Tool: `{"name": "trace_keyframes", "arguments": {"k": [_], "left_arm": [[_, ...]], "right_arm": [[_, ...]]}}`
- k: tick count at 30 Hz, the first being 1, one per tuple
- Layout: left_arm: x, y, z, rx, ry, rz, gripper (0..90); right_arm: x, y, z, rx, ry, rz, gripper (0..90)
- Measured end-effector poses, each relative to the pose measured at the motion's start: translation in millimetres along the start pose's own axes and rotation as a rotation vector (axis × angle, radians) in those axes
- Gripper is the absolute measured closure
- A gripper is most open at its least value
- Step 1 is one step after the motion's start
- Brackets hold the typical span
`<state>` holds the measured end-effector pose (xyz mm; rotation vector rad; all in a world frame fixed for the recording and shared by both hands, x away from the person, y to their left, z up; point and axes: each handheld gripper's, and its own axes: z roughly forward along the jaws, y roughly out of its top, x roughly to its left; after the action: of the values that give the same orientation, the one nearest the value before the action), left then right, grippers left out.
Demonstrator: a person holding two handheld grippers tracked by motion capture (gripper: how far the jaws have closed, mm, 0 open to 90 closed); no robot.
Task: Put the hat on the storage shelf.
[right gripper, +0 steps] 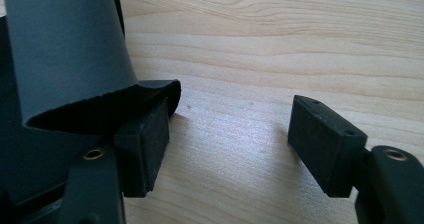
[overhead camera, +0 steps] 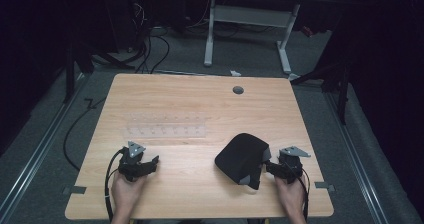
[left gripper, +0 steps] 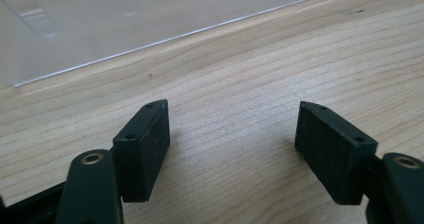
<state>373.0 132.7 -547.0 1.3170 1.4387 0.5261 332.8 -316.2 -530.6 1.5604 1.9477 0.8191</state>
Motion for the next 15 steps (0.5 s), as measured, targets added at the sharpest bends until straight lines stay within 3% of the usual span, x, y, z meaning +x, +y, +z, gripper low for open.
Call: {"name": "trace_keyframes", "arguments": {"k": [10,15], "left_arm": [[-0.2,-0.1,0.0,0.001,0.0,0.0,30.2],[-0.1,-0.1,-0.1,0.002,-0.001,0.001,30.2]], "right_arm": [[-1.8,-0.3,-0.9,-0.004,-0.001,0.009,37.3],[-5.9,-1.1,-4.1,0.0,0.023,0.035,38.1]]}}
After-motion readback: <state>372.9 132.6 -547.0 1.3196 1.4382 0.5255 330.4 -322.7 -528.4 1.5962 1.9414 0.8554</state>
